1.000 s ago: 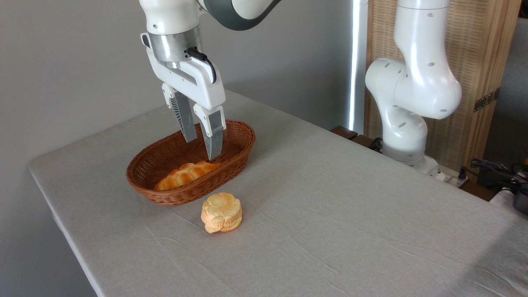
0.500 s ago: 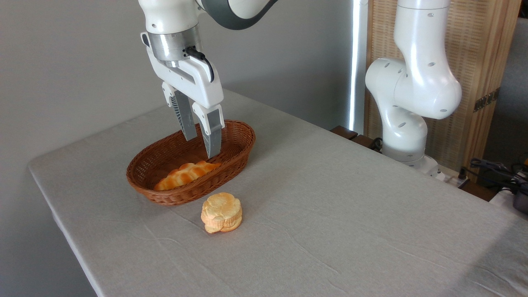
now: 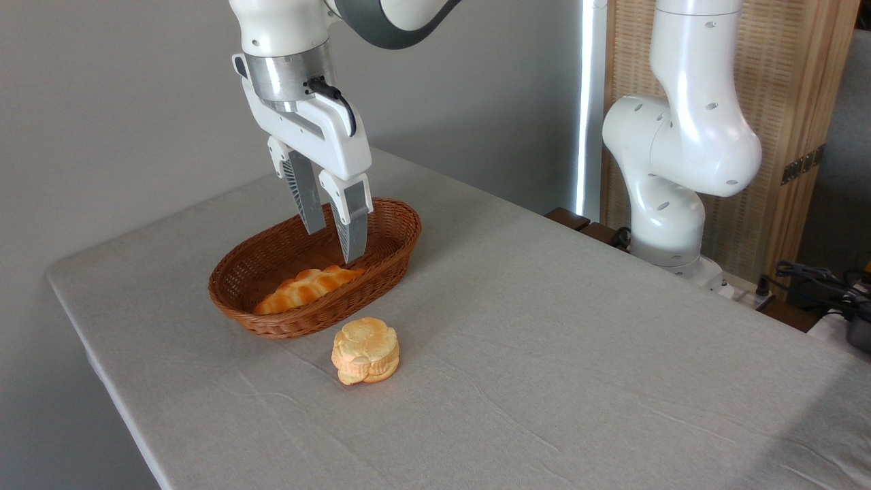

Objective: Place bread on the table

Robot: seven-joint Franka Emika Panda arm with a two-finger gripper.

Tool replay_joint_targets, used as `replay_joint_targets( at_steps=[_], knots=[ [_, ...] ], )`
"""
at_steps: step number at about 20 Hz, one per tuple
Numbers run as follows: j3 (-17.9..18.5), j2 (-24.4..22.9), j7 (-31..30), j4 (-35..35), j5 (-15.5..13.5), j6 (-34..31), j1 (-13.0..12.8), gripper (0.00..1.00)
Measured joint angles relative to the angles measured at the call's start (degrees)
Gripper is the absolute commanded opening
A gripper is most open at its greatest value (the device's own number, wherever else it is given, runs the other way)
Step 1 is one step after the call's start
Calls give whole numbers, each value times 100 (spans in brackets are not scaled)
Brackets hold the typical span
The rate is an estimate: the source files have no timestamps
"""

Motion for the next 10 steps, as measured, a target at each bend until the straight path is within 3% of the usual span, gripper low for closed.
replay_joint_targets(
  at_steps=[10],
  knots=[
    [231, 26, 0, 0, 89, 0, 39, 100]
  ],
)
